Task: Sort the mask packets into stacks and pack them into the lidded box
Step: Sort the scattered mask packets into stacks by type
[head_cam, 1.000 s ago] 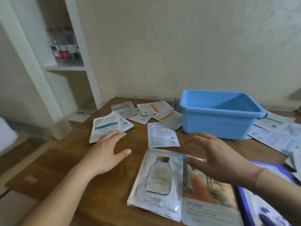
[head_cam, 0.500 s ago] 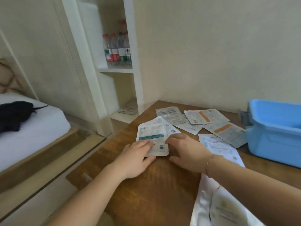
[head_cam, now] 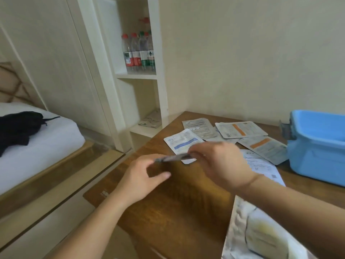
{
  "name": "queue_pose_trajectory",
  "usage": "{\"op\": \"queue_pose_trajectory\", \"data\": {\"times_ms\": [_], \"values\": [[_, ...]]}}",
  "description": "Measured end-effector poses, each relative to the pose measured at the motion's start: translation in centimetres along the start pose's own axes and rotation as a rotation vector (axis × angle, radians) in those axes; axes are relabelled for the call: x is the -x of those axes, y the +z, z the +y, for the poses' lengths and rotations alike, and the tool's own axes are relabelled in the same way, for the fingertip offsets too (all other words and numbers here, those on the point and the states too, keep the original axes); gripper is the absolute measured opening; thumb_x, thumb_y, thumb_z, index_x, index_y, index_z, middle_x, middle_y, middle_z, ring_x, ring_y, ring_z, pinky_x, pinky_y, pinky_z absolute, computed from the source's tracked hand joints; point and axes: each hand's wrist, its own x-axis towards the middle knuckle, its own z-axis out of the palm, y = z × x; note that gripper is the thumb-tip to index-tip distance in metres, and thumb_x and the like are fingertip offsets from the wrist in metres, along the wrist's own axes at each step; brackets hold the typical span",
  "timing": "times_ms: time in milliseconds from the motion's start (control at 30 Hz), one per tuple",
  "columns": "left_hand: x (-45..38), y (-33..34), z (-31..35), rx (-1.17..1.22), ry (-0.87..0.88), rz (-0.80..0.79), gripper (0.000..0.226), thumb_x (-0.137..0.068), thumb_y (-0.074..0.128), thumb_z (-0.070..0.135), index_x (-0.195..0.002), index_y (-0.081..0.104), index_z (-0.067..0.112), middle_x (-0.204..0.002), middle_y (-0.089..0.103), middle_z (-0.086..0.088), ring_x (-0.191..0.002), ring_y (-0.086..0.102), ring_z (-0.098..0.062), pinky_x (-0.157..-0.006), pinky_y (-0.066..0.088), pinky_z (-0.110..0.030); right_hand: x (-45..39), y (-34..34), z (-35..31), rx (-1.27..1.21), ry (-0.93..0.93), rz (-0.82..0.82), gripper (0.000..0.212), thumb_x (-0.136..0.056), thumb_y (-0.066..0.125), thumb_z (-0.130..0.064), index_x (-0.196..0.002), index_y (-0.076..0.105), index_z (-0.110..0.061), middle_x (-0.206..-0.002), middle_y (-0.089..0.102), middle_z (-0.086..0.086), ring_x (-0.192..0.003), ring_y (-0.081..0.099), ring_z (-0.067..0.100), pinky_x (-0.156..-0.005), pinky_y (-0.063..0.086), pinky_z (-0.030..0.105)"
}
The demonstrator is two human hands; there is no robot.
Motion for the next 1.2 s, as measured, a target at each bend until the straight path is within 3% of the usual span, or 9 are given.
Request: {"op": "queue_pose_trajectory", "data": {"times_ms": [133, 200, 333, 467, 633, 833, 1000, 1100, 1200], "values": [[1.5, -0.4, 2.2, 0.514, -0.086, -0.043, 0.033, -0.082, 0.075, 0.038, -0.111, 0.071, 0.023, -0.111, 0.074, 0.008, -0.112, 0.065, -0.017, -0.09, 0.052, -0.031, -1.3, -4.8, 0.7, -0.532, 0.44, 0.108, 0.008, -0.089, 0.067, -0.016, -0.087, 0.074, -0.015, -0.076, 0.069, -0.013, -0.064, 0.067, 0.004, -0.061, 0.058, 0.022], [2.5, 0.4, 3.5, 0.693, -0.1, -0.188, 0.029, -0.087, 0.073, 0.027, -0.108, 0.072, 0.007, -0.11, 0.074, -0.008, -0.108, 0.068, -0.026, -0.087, 0.056, -0.033, -1.4, -5.5, 1.2, -0.763, 0.65, 0.054, 0.008, -0.089, 0.067, -0.013, -0.084, 0.073, -0.012, -0.073, 0.073, 0.0, -0.058, 0.069, 0.008, -0.049, 0.058, 0.03], [4.2, 2.2, 5.5, 0.916, -0.249, -0.332, 0.03, -0.083, 0.069, 0.016, -0.107, 0.07, -0.002, -0.109, 0.072, -0.02, -0.105, 0.069, -0.03, -0.076, 0.059, -0.031, 0.2, -4.3, 2.7, -0.835, 0.852, -0.105, 0.008, -0.091, 0.065, -0.012, -0.091, 0.072, -0.008, -0.078, 0.072, 0.008, -0.058, 0.068, 0.011, -0.05, 0.055, 0.028], [4.9, 2.9, 6.3, 0.925, -0.322, -0.329, 0.033, -0.082, 0.064, 0.017, -0.109, 0.069, 0.0, -0.106, 0.074, -0.017, -0.099, 0.072, -0.025, -0.066, 0.057, -0.025, 1.6, -4.1, 3.5, -1.077, 0.975, -0.175, 0.021, -0.091, 0.065, -0.015, -0.11, 0.065, -0.007, -0.1, 0.074, 0.013, -0.079, 0.074, 0.021, -0.062, 0.057, 0.035], [5.2, 2.9, 7.7, 0.912, -0.38, -0.313, 0.04, -0.081, 0.066, 0.024, -0.118, 0.064, 0.009, -0.106, 0.074, -0.015, -0.091, 0.072, -0.02, -0.056, 0.053, -0.022, 3.1, -4.5, 3.1, -1.03, 0.886, -0.318, 0.055, -0.086, 0.067, 0.001, -0.13, 0.047, -0.023, -0.103, 0.074, 0.009, -0.084, 0.074, 0.026, -0.055, 0.058, 0.039], [5.8, 4.8, 10.6, 0.884, -0.284, -0.297, 0.069, -0.073, 0.077, 0.012, -0.129, 0.046, 0.038, -0.104, 0.075, -0.012, -0.096, 0.071, -0.024, -0.073, 0.059, -0.031, 6.3, -8.3, 5.1, -1.031, 0.95, -0.173, 0.054, -0.087, 0.063, 0.007, -0.133, 0.047, -0.015, -0.098, 0.074, 0.016, -0.085, 0.073, 0.03, -0.071, 0.059, 0.055], [6.3, 7.9, 15.6, 0.73, -0.111, -0.433, 0.04, -0.077, 0.076, 0.001, -0.113, 0.066, 0.017, -0.102, 0.076, -0.002, -0.097, 0.071, -0.018, -0.079, 0.059, -0.027, 11.8, -13.5, 7.6, -1.02, 1.047, -0.1, 0.045, -0.087, 0.062, 0.006, -0.127, 0.052, -0.012, -0.1, 0.073, 0.019, -0.077, 0.073, 0.027, -0.065, 0.061, 0.043], [6.7, 10.1, 18.7, 0.693, -0.052, -0.526, 0.04, -0.076, 0.079, 0.004, -0.112, 0.068, 0.016, -0.103, 0.076, 0.002, -0.097, 0.072, -0.014, -0.081, 0.058, -0.025, 15.5, -16.7, 8.9, -0.991, 1.108, -0.039, 0.042, -0.087, 0.062, 0.006, -0.125, 0.053, -0.011, -0.092, 0.074, 0.015, -0.067, 0.072, 0.02, -0.052, 0.059, 0.033], [7.2, 12.2, 21.2, 0.654, -0.007, -0.579, 0.04, -0.075, 0.08, 0.004, -0.11, 0.069, 0.019, -0.101, 0.076, 0.004, -0.096, 0.072, -0.012, -0.081, 0.058, -0.023, 18.7, -19.3, 9.8, -0.937, 1.149, -0.011, 0.044, -0.087, 0.062, 0.006, -0.126, 0.053, -0.015, -0.096, 0.074, 0.016, -0.072, 0.072, 0.023, -0.056, 0.059, 0.035]]}}
